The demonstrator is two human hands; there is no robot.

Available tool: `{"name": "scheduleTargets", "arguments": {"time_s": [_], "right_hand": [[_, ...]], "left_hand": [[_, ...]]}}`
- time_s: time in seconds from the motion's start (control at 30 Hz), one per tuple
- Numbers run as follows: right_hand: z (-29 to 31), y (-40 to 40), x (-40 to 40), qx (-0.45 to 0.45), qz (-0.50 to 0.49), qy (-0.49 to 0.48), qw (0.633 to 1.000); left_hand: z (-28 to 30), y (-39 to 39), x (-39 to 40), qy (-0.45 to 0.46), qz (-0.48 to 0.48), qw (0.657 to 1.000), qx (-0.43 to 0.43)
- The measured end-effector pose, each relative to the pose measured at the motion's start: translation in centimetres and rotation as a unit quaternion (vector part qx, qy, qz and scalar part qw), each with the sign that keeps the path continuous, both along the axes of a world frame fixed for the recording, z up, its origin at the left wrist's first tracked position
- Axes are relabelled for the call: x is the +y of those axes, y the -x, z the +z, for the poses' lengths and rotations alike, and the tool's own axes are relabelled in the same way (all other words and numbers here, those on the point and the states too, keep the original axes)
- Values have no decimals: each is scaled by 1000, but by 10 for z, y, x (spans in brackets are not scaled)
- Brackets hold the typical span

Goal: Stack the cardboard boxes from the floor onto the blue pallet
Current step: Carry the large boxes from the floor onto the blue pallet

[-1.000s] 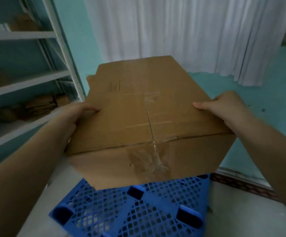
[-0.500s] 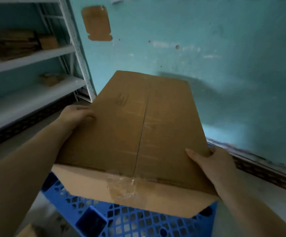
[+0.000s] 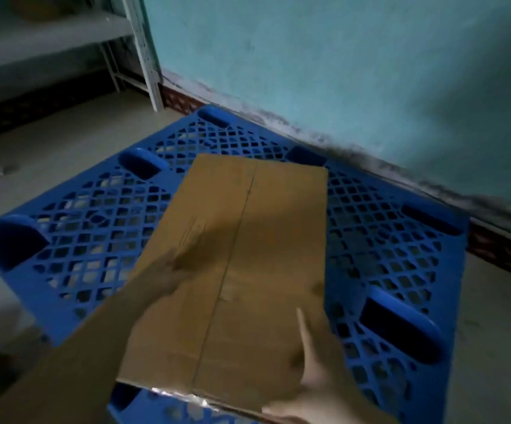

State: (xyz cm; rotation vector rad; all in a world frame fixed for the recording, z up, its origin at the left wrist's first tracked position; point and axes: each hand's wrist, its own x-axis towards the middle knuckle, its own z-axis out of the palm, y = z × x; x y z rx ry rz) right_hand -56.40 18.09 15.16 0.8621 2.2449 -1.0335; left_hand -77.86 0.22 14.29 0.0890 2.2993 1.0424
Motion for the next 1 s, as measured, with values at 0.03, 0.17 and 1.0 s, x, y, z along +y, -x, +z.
{"name": "scheduleTargets", "arguments": {"time_s": [0.03, 0.17, 1.0], "right_hand": [[-18, 1, -10, -23, 42, -22, 999], [-57, 3, -45, -9, 119, -120, 986], [39, 35, -413, 234, 352, 234, 876]], "left_hand": [[-19, -15, -5, 55, -12, 998, 32], [-48, -38, -29, 128, -22, 970, 206], [68, -276, -411, -71, 560, 810, 159]]}}
